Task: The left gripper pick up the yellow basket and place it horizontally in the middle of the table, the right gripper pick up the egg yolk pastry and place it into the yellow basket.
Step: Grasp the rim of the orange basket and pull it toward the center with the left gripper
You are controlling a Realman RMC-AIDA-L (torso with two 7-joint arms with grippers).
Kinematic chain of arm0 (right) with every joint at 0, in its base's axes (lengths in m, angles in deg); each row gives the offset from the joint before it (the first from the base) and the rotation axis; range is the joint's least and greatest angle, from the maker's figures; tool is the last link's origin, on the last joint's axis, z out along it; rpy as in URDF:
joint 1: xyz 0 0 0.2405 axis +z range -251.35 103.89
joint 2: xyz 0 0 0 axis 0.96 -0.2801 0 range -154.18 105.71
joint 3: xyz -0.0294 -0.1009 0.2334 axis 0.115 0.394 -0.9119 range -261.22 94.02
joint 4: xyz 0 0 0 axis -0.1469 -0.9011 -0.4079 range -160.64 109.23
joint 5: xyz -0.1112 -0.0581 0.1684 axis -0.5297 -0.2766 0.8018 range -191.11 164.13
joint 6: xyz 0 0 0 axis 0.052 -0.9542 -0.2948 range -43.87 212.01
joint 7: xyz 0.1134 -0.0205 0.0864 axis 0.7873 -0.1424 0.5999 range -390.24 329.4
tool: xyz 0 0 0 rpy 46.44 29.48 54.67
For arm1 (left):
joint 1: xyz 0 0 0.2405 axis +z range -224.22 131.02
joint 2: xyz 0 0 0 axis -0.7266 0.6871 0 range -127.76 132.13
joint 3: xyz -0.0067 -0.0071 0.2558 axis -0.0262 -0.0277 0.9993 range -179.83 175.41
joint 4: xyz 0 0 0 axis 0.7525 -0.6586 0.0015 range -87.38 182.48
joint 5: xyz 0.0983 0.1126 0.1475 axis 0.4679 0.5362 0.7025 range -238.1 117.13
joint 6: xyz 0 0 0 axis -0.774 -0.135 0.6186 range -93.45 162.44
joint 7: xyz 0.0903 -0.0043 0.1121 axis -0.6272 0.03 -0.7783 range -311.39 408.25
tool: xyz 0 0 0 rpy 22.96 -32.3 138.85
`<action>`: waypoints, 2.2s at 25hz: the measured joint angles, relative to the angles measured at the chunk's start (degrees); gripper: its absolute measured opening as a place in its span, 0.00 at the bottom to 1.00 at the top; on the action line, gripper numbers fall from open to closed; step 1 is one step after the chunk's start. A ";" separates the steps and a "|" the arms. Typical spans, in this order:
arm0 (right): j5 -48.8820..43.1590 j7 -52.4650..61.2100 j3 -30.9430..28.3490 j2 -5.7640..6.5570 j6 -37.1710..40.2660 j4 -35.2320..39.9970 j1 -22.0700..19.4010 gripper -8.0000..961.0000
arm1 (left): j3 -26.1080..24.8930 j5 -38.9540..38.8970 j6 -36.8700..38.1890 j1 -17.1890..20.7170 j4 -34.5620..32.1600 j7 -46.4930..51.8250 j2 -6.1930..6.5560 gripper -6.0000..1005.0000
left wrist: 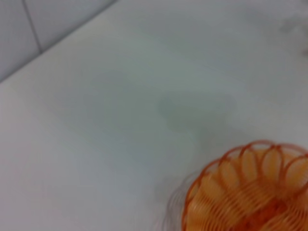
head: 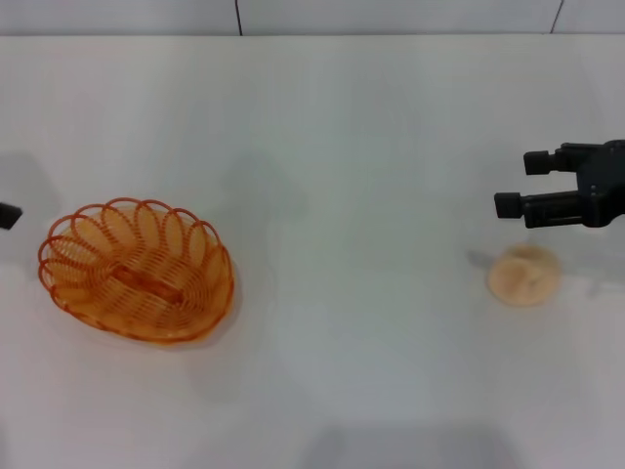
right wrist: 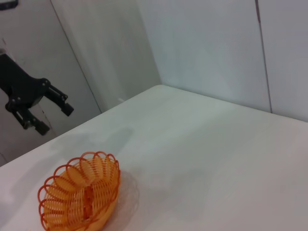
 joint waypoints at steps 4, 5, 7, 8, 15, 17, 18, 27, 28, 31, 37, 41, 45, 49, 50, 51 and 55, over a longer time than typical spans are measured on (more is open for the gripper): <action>0.17 0.62 1.64 0.00 -1.44 0.00 0.25 0.91 | 1.09 3.98 -2.45 -0.09 0.27 -0.29 -0.67 0.86; 0.34 0.67 1.89 0.00 -1.70 0.00 0.27 0.91 | 1.63 4.66 -3.36 -0.10 0.43 -0.35 -0.92 0.86; 0.79 0.71 2.21 0.00 -1.97 -0.01 0.31 0.91 | 2.98 5.27 -5.04 -0.11 1.10 -0.42 -1.42 0.86; 0.88 0.71 2.26 0.00 -2.00 0.00 0.31 0.91 | 3.86 5.39 -6.24 -0.11 1.67 -0.51 -1.86 0.86; 1.39 0.73 2.38 0.00 -2.01 0.00 0.33 0.91 | 5.77 5.30 -10.27 -0.77 3.95 -2.06 -3.91 0.86; 1.40 0.73 2.38 0.00 -2.01 0.00 0.33 0.91 | 5.80 5.29 -10.59 -1.13 4.83 -2.35 -4.06 0.85; 1.39 0.73 2.38 0.00 -2.01 0.00 0.34 0.91 | 5.95 5.34 -11.24 -1.65 6.06 -2.82 -4.38 0.85; 1.40 0.72 2.15 0.00 -2.09 0.00 0.33 0.91 | 7.85 5.69 -13.25 -1.95 9.19 -3.34 -5.14 0.85; 1.40 0.72 2.17 0.00 -2.10 0.00 0.33 0.91 | 7.94 5.79 -13.37 -1.91 9.22 -3.36 -5.19 0.85; 1.40 0.72 2.22 0.00 -2.19 0.00 0.33 0.91 | 8.06 6.07 -13.76 -1.83 9.66 -3.36 -5.32 0.85; 1.45 0.95 2.25 0.00 -2.55 0.00 0.33 0.91 | 8.16 6.75 -15.32 -1.95 12.03 -3.74 -5.60 0.85; 1.47 1.29 2.25 0.00 -2.55 0.00 0.33 0.91 | 8.16 6.72 -15.79 -1.83 12.07 -3.88 -5.79 0.85; 1.48 1.31 2.25 0.00 -2.55 0.11 0.33 0.91 | 8.14 6.60 -16.19 -1.64 12.25 -3.98 -5.94 0.84; 1.48 1.32 2.25 0.00 -2.54 0.15 0.33 0.91 | 8.12 6.60 -16.85 -1.77 13.30 -4.14 -6.06 0.84; 1.48 1.32 2.25 0.00 -2.53 0.16 0.33 0.91 | 8.12 6.60 -17.12 -1.80 13.46 -4.16 -6.10 0.84; 1.48 1.33 2.25 0.00 -2.53 0.18 0.33 0.91 | 8.12 6.60 -17.36 -1.80 13.55 -4.19 -6.14 0.84; 1.48 1.34 2.25 0.00 -2.53 0.26 0.33 0.91 | 8.12 6.53 -18.10 -1.92 13.61 -4.25 -6.58 0.83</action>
